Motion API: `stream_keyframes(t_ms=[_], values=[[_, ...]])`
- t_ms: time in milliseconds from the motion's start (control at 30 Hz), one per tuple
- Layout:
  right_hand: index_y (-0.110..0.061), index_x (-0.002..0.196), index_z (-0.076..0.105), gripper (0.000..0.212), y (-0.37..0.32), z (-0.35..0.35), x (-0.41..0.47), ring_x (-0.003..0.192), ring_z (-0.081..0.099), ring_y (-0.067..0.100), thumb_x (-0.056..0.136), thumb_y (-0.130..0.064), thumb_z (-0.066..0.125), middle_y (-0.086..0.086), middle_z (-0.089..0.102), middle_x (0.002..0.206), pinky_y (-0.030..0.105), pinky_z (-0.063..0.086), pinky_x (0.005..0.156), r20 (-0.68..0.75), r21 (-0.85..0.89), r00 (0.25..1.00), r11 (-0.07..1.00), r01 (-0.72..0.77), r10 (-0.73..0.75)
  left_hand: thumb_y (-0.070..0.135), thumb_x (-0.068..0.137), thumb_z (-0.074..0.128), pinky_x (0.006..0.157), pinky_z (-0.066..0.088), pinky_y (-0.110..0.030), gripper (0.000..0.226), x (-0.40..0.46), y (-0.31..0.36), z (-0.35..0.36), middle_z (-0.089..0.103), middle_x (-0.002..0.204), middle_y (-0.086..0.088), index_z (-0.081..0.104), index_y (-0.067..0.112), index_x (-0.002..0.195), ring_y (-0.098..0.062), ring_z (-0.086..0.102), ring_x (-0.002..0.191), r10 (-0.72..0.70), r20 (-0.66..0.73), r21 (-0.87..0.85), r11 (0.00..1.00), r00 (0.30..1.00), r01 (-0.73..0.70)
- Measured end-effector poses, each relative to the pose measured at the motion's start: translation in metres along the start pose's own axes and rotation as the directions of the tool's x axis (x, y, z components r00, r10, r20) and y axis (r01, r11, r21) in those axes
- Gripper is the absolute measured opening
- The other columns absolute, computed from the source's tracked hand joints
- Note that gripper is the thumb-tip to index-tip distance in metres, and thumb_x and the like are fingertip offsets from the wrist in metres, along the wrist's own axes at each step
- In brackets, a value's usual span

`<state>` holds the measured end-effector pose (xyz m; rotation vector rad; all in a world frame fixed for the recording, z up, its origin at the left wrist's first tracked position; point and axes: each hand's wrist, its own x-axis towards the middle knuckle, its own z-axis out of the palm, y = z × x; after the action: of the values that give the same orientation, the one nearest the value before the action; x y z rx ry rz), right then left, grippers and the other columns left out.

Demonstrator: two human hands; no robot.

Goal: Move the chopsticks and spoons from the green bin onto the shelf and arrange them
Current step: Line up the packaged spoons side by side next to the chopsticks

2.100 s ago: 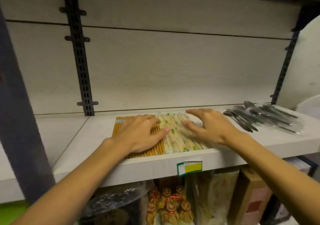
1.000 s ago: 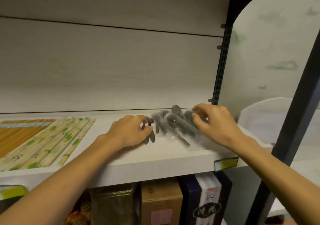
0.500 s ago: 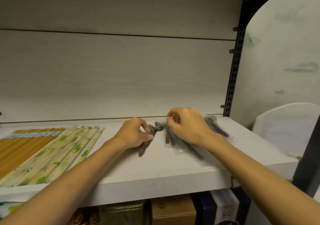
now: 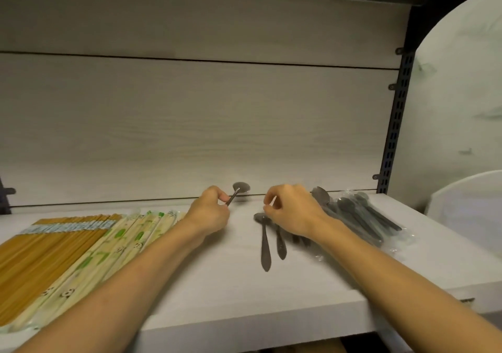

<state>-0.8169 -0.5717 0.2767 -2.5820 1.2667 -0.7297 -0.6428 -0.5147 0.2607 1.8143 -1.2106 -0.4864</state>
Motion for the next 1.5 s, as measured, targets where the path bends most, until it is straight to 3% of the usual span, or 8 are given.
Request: stream_keyframes(t_ms=[233,367,467,567,733,867,1067,1500], values=[[-0.026,0.088,0.065,0.023,-0.005,0.01,-0.006,0.077,0.06,0.012,0.077,-0.046,0.067,-0.012,0.061,0.069,0.03,0.051,0.072,0.104,0.004,0.994,1.0,0.031,-0.031,0.023,0.089,0.059,0.062,0.037,-0.025,0.011,0.001,-0.001,0.004,0.061,0.092,-0.007,0.06,0.015,0.096,-0.026,0.059,0.084,0.089,-0.081,0.051,0.995,0.993,-0.085],[-0.029,0.094,0.06,0.024,-0.005,0.012,-0.007,0.084,0.059,0.017,0.073,-0.038,0.066,-0.013,0.058,0.073,0.034,0.051,0.078,0.179,-0.045,0.983,0.998,0.042,-0.033,0.024,0.091,0.056,0.064,0.036,-0.024,0.017,0.002,-0.009,0.001,0.062,0.076,-0.002,0.061,0.02,0.075,-0.023,0.054,0.074,0.064,-0.098,0.032,0.998,0.993,-0.061],[-0.028,0.099,0.058,0.026,-0.008,0.01,-0.006,0.085,0.06,0.019,0.075,-0.033,0.066,-0.007,0.062,0.079,0.033,0.051,0.078,0.15,-0.009,0.988,0.999,-0.03,0.031,0.026,0.089,0.062,0.065,0.036,-0.024,0.014,0.005,-0.008,-0.002,0.055,0.07,0.002,0.065,0.02,0.077,-0.02,0.049,0.068,0.011,-0.091,-0.151,0.988,0.996,-0.025],[-0.022,0.1,0.061,0.022,-0.01,0.001,-0.002,0.077,0.066,0.02,0.08,-0.026,0.068,0.003,0.072,0.078,0.03,0.051,0.073,0.057,0.234,0.99,0.962,-0.139,0.129,0.023,0.089,0.064,0.049,0.031,-0.022,0.011,0.002,-0.004,-0.006,0.051,0.064,-0.001,0.07,0.015,0.085,-0.016,0.043,0.055,-0.053,-0.076,-0.325,0.945,0.996,0.026],[-0.012,0.107,0.064,0.034,-0.008,-0.02,0.014,0.057,0.058,0.014,0.075,-0.004,0.074,0.012,0.071,0.08,0.024,0.049,0.052,0.209,0.752,0.943,0.574,-0.324,0.258,0.01,0.088,0.065,0.049,0.043,-0.02,0.008,-0.005,0.007,-0.005,0.056,0.067,-0.006,0.069,0.004,0.09,-0.013,0.051,0.052,-0.031,-0.044,-0.44,0.898,0.999,0.009],[-0.006,0.109,0.065,0.032,-0.003,-0.018,0.012,0.064,0.06,0.013,0.079,0.001,0.073,0.01,0.074,0.092,0.024,0.049,0.055,0.332,0.872,0.923,0.309,-0.379,0.192,0.005,0.083,0.071,0.055,0.053,-0.021,0.009,-0.013,0.011,0.003,0.061,0.069,-0.006,0.07,0.0,0.091,-0.011,0.061,0.056,0.014,0.056,-0.482,0.876,0.998,0.015],[-0.001,0.103,0.066,0.018,-0.006,-0.01,0.006,0.063,0.069,0.015,0.086,0.006,0.063,0.011,0.075,0.084,0.02,0.055,0.056,0.307,0.903,0.935,0.255,-0.346,0.179,0.01,0.084,0.071,0.066,0.058,-0.028,0.019,-0.023,0.013,0.011,0.072,0.098,-0.021,0.07,0.004,0.102,-0.026,0.072,0.084,0.182,0.236,-0.469,0.882,0.955,-0.053],[-0.001,0.099,0.063,0.015,-0.004,0.001,0.002,0.068,0.067,0.019,0.085,-0.002,0.069,0.013,0.069,0.084,0.022,0.059,0.065,0.324,0.895,0.936,0.275,-0.351,0.141,0.006,0.087,0.066,0.061,0.052,-0.019,0.021,-0.032,0.013,0.012,0.074,0.095,-0.014,0.07,0.011,0.108,-0.009,0.068,0.072,0.25,0.248,-0.465,0.878,0.936,-0.111]])
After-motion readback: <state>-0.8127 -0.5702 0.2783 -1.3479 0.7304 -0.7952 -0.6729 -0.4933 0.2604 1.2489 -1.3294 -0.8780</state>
